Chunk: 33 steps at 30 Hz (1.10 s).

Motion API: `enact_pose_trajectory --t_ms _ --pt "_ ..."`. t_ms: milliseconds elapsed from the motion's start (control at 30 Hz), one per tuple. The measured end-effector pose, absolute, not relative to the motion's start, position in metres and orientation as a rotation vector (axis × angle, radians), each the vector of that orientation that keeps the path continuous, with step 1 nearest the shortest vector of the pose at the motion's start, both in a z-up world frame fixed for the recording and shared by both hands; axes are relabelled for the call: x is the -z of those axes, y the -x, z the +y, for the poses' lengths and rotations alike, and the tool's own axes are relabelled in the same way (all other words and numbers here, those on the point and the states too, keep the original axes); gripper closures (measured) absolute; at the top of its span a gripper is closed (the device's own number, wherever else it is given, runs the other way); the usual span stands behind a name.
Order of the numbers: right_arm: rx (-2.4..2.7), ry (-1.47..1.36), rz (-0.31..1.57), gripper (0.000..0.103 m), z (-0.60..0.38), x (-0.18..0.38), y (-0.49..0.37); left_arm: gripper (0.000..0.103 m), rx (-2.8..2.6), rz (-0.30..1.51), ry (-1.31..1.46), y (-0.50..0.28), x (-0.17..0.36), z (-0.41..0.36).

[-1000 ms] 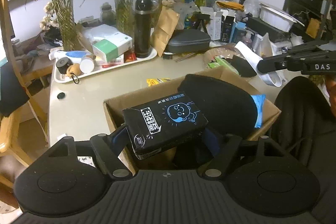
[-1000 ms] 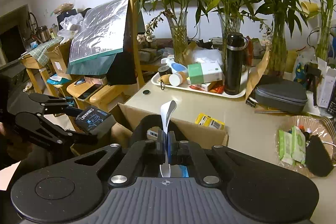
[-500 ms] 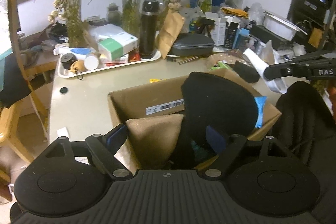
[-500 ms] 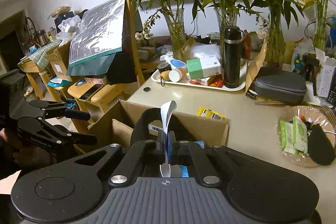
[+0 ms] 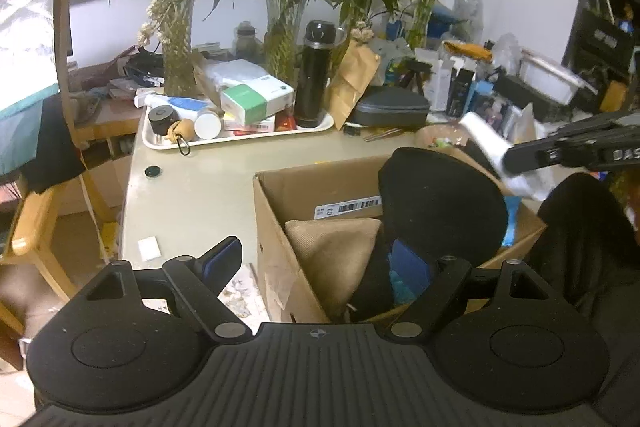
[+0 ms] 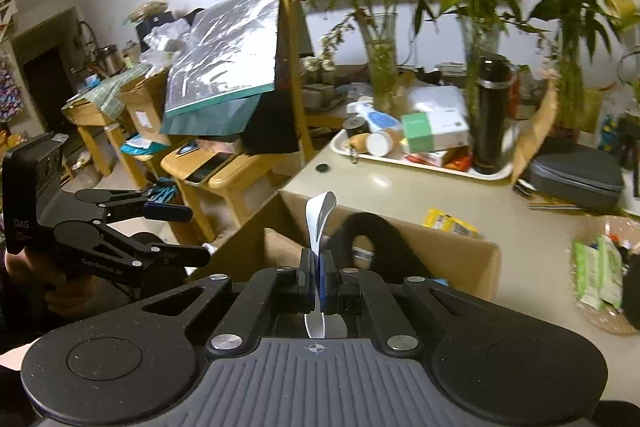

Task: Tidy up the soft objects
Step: 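Lower the white strip over the box and open the right tool, then move the right tool toward the yellow wet-wipe packet while the left tool moves toward the green wipe packet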

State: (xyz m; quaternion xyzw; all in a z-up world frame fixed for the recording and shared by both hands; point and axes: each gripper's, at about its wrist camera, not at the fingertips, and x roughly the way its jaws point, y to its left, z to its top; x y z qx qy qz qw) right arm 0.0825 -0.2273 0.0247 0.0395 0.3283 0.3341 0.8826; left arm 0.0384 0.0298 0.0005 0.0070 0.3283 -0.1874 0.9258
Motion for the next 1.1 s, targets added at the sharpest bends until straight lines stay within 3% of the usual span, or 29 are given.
enact_pose_trajectory --t_ms 333,367,400,433,467,500,600,767,1100 --pt "-0.799 -0.048 0.742 0.096 -0.176 -0.012 -0.104 0.02 0.292 0.644 0.028 -0.033 0.004 0.053" --pt "-0.805 -0.041 0.749 0.085 -0.172 -0.01 -0.107 0.02 0.289 0.651 0.036 -0.034 0.005 0.055" --pt "-0.805 -0.03 0.757 0.066 -0.168 -0.008 -0.109 0.02 0.287 0.654 0.039 -0.033 0.005 0.057" --pt "-0.803 -0.023 0.754 0.055 -0.165 -0.007 -0.109 0.02 0.283 0.654 0.039 -0.032 0.006 0.059" --pt "-0.803 -0.021 0.742 0.036 -0.165 -0.007 -0.108 0.02 0.28 0.653 0.037 -0.031 0.006 0.06" --pt "-0.805 -0.022 0.73 0.023 -0.165 -0.007 -0.108 0.02 0.28 0.653 0.035 -0.031 0.007 0.062" --pt "-0.799 -0.019 0.704 0.008 -0.166 -0.007 -0.106 0.02 0.28 0.651 0.023 -0.03 0.008 0.062" --pt "-0.767 0.018 0.657 0.0 -0.174 -0.008 -0.103 0.02 0.287 0.657 0.025 -0.035 0.01 0.056" --pt "-0.574 -0.072 0.673 0.0 -0.224 -0.001 -0.108 0.02 0.328 0.622 -0.011 -0.038 0.003 0.036"
